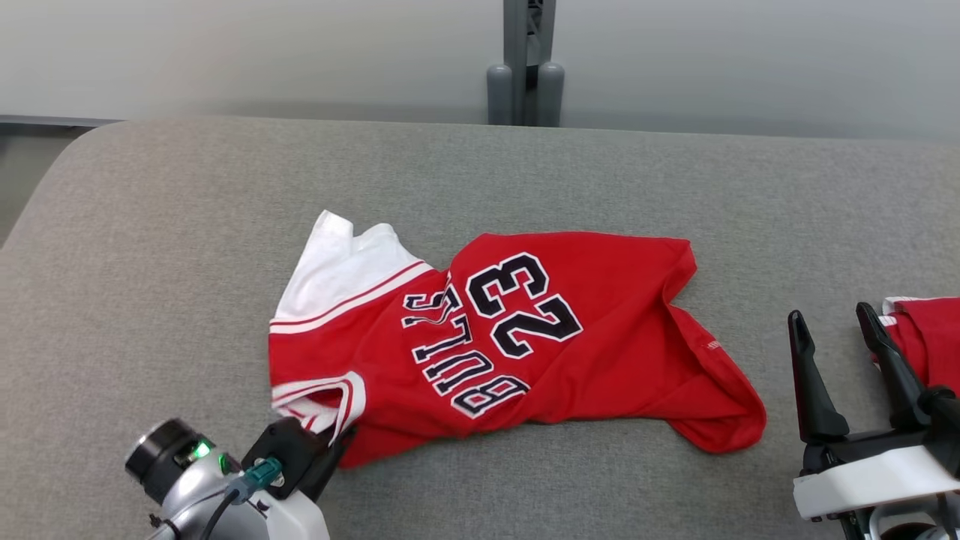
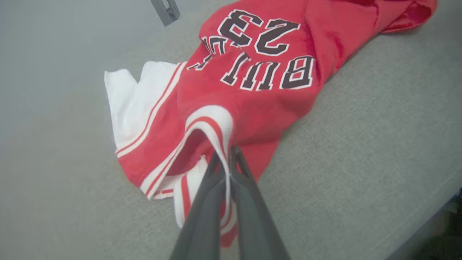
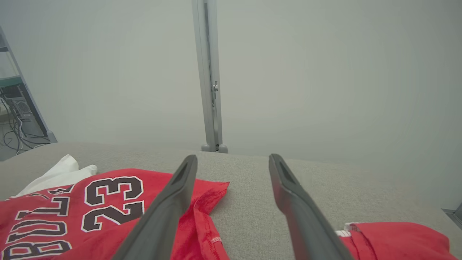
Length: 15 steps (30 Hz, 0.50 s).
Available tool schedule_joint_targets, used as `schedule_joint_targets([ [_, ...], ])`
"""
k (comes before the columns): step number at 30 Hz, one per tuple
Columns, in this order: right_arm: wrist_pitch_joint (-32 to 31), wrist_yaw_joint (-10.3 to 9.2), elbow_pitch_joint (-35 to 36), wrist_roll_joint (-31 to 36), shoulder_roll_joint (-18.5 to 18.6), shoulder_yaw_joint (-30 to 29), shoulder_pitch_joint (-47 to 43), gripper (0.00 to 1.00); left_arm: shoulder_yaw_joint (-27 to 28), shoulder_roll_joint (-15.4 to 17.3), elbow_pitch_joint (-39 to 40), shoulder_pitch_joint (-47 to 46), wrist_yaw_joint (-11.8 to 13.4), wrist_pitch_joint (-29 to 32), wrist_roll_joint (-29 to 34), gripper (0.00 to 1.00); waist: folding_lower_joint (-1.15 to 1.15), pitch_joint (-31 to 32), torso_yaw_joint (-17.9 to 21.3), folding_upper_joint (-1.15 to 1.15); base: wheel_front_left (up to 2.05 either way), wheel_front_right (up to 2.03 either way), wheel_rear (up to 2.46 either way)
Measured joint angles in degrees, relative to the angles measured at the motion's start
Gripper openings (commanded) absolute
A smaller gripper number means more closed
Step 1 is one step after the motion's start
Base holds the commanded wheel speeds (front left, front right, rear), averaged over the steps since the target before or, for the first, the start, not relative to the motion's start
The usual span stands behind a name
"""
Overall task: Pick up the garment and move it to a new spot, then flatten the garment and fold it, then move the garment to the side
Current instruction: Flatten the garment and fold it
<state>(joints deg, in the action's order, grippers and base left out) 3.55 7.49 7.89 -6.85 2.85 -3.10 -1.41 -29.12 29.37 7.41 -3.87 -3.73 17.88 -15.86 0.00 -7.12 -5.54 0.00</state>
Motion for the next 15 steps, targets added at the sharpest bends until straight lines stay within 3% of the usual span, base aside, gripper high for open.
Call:
schedule_joint_targets([
  [10,0.52,0.0,-0.55,-0.58,-0.04,-0.77,0.03,1.0,-2.78,9.64,23.17,-5.48,-2.93,12.41,0.64,0.0,0.0,1.34,-1.18,0.0,0.0,0.0,0.0],
  [15,0.55,0.0,-0.75,-1.12,-0.04,-0.77,0.1,1.0,-2.1,12.05,27.51,-10.38,-3.28,15.04,0.49,0.0,0.0,1.12,-1.05,0.0,0.0,0.0,0.0],
])
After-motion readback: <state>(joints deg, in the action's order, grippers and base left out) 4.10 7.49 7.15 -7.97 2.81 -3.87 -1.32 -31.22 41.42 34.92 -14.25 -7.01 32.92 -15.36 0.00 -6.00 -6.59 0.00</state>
